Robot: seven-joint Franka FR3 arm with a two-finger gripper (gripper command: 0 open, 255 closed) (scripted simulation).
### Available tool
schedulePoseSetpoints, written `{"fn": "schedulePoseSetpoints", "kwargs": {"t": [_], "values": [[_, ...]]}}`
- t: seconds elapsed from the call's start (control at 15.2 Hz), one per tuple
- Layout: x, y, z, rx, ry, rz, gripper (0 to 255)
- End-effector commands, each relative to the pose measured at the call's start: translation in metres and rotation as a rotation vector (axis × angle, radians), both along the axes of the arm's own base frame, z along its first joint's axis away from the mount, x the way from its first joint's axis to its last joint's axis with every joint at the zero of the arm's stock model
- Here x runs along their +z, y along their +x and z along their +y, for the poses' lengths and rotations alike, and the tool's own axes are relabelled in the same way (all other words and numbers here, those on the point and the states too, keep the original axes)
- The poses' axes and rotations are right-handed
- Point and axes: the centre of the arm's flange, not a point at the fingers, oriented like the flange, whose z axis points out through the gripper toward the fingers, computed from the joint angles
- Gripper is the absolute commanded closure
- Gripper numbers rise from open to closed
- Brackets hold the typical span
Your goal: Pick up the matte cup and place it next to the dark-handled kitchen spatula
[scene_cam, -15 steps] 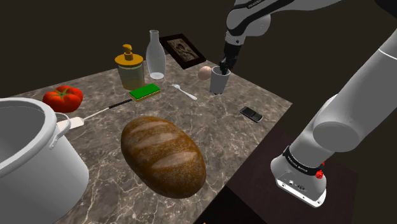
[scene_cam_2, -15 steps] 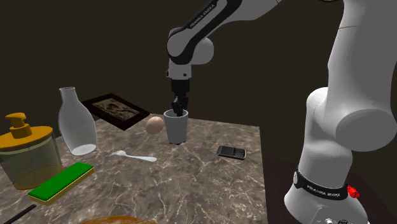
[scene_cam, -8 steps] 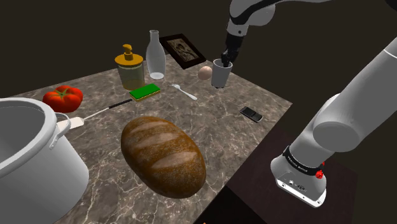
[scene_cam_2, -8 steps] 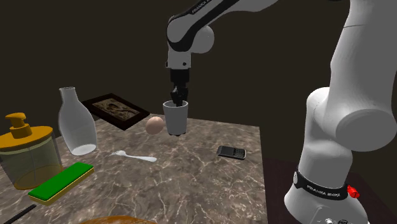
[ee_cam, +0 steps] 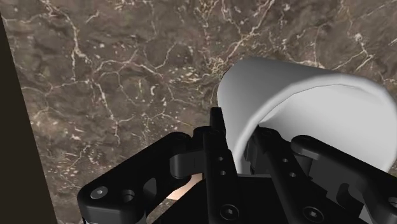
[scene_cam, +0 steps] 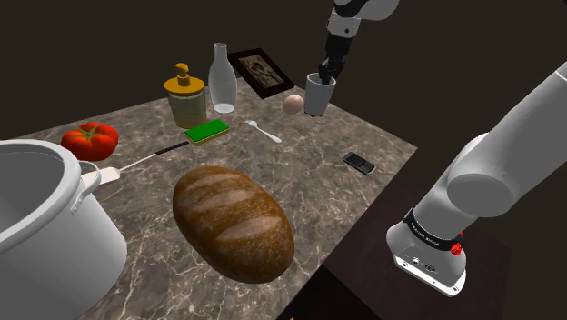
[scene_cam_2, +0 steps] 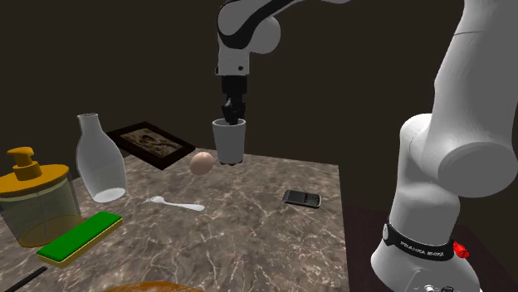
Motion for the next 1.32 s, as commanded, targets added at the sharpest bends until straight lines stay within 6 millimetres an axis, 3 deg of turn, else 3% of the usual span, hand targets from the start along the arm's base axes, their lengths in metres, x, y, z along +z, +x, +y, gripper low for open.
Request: {"fn": "schedulePoseSetpoints", "kwargs": {"t": [0.0, 1.12, 1.25], "values": [[0.011, 0.001, 0.000, 0.000, 0.000, 0.000, 255], [0.098, 0.001, 0.000, 0.000, 0.000, 0.000, 255], [0.098, 0.002, 0.026, 0.000, 0.000, 0.000, 255]]}}
